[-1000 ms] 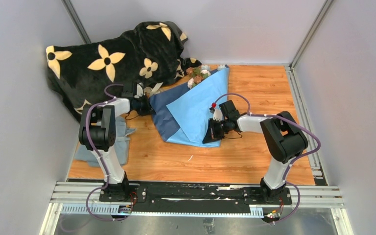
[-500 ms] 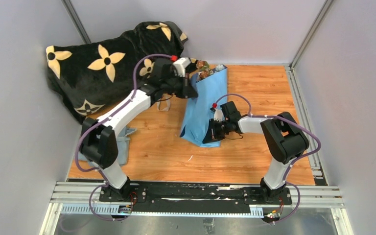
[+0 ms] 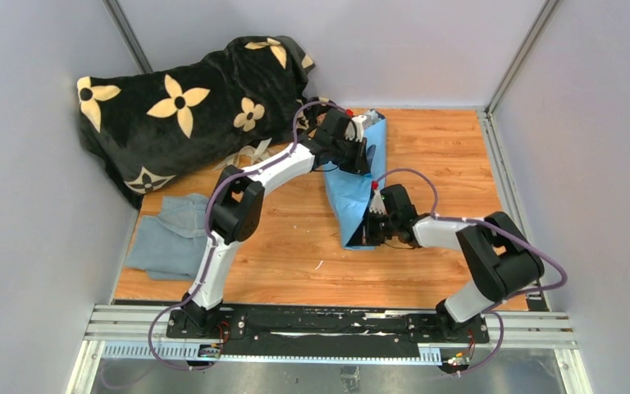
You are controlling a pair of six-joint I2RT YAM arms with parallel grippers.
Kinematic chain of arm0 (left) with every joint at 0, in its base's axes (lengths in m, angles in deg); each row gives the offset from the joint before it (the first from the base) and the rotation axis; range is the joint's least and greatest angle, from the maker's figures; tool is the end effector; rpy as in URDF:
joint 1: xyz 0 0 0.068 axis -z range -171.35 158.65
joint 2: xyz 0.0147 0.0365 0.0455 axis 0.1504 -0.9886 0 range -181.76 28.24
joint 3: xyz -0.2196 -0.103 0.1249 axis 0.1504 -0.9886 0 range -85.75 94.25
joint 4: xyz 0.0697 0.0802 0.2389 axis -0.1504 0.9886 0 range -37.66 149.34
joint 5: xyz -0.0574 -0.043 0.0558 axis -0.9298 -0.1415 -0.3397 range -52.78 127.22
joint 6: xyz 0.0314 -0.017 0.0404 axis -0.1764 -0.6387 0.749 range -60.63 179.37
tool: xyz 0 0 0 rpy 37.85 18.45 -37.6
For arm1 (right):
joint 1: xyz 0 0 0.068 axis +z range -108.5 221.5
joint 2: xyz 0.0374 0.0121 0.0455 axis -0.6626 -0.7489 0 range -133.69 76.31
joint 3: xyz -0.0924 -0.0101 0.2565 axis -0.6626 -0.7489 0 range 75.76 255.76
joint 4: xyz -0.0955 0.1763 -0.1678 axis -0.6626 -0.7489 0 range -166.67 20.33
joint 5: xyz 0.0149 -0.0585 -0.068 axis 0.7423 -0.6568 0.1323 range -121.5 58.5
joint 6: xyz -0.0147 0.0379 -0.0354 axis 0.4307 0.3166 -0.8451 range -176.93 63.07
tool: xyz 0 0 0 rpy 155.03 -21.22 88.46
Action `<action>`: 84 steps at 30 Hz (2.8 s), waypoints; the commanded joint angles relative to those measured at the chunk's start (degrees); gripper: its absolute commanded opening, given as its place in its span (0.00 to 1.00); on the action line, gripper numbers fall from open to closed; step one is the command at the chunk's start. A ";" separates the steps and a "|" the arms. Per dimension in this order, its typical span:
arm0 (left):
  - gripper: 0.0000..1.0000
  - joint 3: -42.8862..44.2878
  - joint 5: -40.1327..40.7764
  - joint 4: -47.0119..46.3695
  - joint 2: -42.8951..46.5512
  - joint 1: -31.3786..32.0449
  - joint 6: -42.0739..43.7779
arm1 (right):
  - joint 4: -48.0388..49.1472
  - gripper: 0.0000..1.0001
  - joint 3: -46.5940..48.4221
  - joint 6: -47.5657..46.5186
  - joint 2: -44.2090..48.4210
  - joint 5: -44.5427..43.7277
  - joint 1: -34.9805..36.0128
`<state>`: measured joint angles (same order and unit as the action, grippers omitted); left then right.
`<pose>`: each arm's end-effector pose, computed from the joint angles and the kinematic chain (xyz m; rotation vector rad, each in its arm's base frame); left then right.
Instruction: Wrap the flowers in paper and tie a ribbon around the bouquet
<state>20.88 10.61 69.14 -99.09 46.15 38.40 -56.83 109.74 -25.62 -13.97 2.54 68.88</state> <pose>0.3984 -0.3258 0.2286 0.6080 2.2826 -1.0493 0.2415 0.1474 0.1358 -0.2391 2.4684 1.1745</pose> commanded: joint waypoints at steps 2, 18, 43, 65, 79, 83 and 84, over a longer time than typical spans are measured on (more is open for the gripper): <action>0.00 2.40 4.34 -0.96 -3.95 1.26 3.10 | -2.32 0.00 -2.97 4.69 7.98 -6.13 2.40; 0.00 1.56 6.20 -1.45 -6.78 2.75 8.98 | -47.97 0.10 7.75 -4.67 28.44 -19.93 -6.68; 0.00 11.75 -1.12 1.87 -1.49 3.90 6.73 | -13.61 0.00 25.46 -11.68 -22.51 10.21 -19.53; 0.00 8.24 5.22 -0.13 -7.43 3.90 12.23 | -22.99 0.25 13.71 -9.62 2.56 -7.74 -17.44; 0.00 8.59 4.68 -0.80 -7.50 3.81 11.45 | -25.30 0.68 19.29 -14.59 14.16 -7.11 -20.23; 0.00 8.81 4.82 -1.03 -7.61 3.81 11.22 | -19.98 0.70 19.70 -10.94 11.54 -1.90 -19.68; 0.00 8.88 4.85 -1.01 -7.59 3.81 11.22 | -19.76 0.70 19.99 -10.60 10.48 -1.58 -19.58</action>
<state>29.20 15.24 68.96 -105.87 49.86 49.54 -80.55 128.25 -38.30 -0.64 -4.28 49.12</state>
